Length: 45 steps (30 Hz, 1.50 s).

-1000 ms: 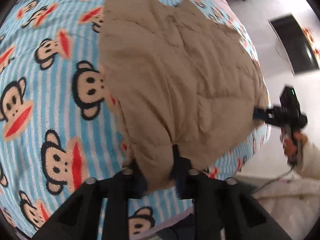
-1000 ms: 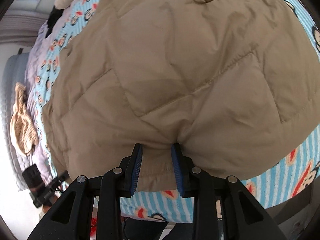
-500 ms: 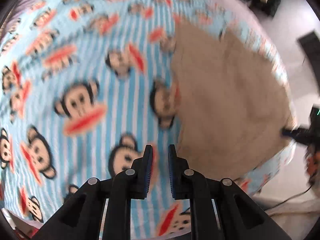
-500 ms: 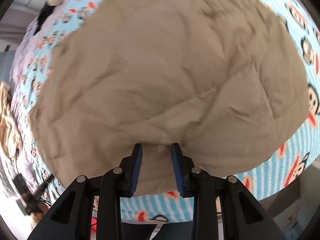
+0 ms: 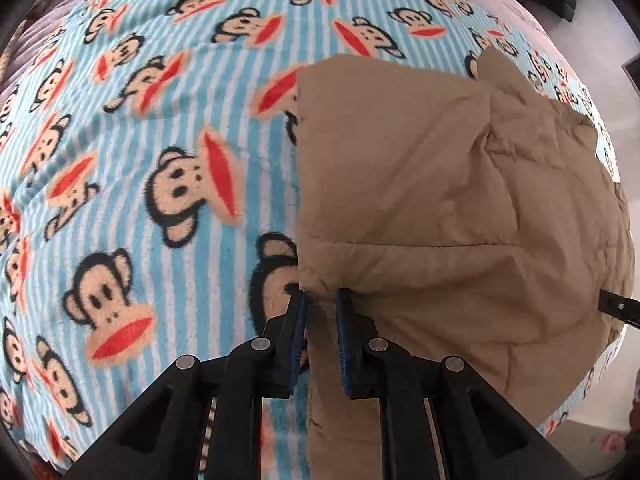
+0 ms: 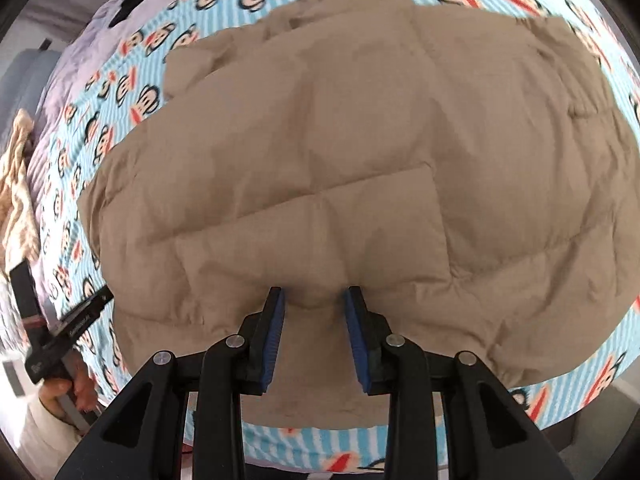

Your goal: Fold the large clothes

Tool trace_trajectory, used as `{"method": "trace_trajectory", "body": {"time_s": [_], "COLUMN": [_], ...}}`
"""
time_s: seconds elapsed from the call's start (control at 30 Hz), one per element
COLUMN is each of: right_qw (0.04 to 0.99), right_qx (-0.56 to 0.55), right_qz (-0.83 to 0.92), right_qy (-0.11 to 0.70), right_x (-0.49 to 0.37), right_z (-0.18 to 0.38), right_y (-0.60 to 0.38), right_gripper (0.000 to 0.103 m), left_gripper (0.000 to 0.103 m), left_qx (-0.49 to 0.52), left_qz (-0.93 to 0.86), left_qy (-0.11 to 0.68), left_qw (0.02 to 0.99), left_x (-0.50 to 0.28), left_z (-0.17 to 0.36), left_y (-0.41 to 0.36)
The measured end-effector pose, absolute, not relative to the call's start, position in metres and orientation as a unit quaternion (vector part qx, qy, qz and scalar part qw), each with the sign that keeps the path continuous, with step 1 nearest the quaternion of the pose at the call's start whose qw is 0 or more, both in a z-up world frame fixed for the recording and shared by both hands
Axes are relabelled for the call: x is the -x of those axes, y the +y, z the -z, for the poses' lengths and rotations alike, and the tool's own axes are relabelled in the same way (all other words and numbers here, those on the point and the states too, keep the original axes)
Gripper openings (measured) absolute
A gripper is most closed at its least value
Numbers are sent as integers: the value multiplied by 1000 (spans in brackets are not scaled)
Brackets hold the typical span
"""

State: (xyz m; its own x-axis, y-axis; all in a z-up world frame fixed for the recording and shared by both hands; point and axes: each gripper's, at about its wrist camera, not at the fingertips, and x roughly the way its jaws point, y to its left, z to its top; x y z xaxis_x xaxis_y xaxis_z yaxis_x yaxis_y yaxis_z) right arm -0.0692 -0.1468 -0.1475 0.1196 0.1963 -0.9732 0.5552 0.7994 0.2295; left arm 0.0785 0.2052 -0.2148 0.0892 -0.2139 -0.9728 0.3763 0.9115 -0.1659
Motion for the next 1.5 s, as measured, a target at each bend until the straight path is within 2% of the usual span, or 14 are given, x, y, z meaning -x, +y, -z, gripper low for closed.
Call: {"method": "trace_trajectory", "body": {"time_s": [0.2,0.27,0.3,0.33,0.53,0.7,0.77,0.83,0.97,1.2,1.5], "right_qw": [684,684,684,684,675,675,681,687,686,681,679], "right_qx": [-310,-309,-308,-306,-296,-287,-282,-278,-272,-275,-275], "right_qz": [138,140,138,135,108,89,82,77,80,81,82], "right_qy": [646,645,646,648,667,673,671,667,670,674,676], "right_x": [69,70,69,69,64,59,58,59,61,61,58], "right_z": [158,158,158,157,156,151,146,141,146,157,163], "right_y": [-151,-148,-148,-149,-153,-148,-145,-142,-141,-145,-145], "right_gripper": [34,35,35,36,42,61,76,80,80,80,81], "left_gripper": [18,67,99,102,102,102,102,102,102,102,102], "left_qx": [-90,-89,-88,-88,-79,-88,-85,-81,-82,70,75], "left_qz": [176,170,162,156,134,130,133,136,155,299,381], "left_qy": [632,632,626,614,609,618,626,628,630,687,689], "left_qw": [749,751,757,769,778,770,764,762,756,659,611], "left_x": [-70,-68,-66,-62,-54,-56,-60,-65,-79,-104,-99], "left_z": [189,183,179,173,160,173,180,187,205,248,260], "left_y": [211,211,211,211,203,195,195,197,204,227,168]}}
